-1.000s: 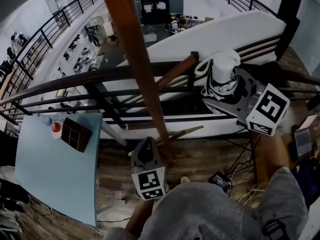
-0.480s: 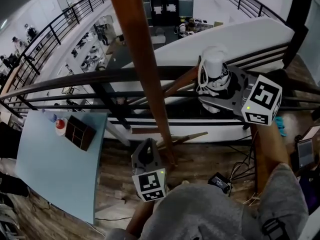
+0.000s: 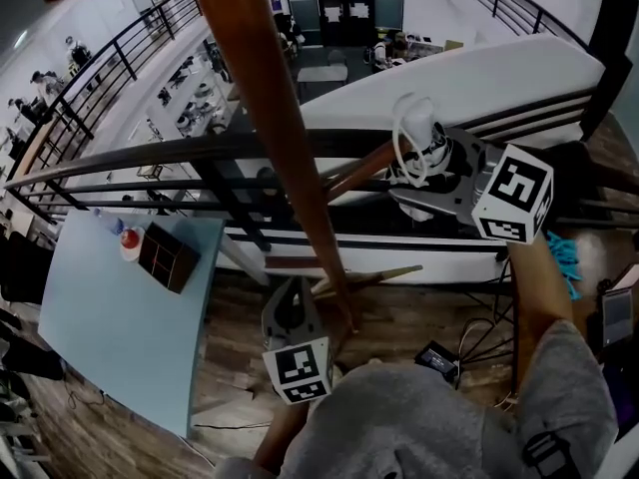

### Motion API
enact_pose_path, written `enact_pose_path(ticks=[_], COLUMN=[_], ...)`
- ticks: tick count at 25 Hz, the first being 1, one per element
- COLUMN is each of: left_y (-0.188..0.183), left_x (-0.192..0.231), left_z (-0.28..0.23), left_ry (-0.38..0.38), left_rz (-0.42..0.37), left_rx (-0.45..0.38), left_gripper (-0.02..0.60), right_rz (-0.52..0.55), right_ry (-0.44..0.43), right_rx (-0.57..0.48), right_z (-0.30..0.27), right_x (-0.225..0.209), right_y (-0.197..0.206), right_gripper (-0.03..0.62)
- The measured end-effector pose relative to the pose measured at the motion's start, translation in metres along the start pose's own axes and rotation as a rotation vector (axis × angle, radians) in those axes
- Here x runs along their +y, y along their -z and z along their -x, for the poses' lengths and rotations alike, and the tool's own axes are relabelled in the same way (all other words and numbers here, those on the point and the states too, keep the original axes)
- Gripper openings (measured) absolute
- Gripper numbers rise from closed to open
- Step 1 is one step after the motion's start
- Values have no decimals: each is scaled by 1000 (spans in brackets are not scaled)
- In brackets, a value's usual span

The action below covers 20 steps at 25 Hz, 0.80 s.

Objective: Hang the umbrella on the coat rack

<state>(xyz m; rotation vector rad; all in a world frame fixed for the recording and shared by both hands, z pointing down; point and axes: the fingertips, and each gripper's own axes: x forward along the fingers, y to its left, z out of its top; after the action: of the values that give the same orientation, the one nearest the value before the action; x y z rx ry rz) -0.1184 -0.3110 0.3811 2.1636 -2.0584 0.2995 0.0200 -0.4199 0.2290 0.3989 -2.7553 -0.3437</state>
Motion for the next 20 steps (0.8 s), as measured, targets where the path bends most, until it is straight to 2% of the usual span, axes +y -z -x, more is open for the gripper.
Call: enact_pose_path(ticks=[8,20], left_y=[-2,3], left_x=[-4,0], left_z=[10,24], left_ry=[-23,-62], left_rz=[-19,-22], left_rx=[13,46], left_gripper=[23,23], right_rz=[0,-19], right_ry=[19,-30], right_rx=[-24,-26], right_z=[-7,-32], right_x=[-7,8], right_y=[6,16], right_gripper=[295,295])
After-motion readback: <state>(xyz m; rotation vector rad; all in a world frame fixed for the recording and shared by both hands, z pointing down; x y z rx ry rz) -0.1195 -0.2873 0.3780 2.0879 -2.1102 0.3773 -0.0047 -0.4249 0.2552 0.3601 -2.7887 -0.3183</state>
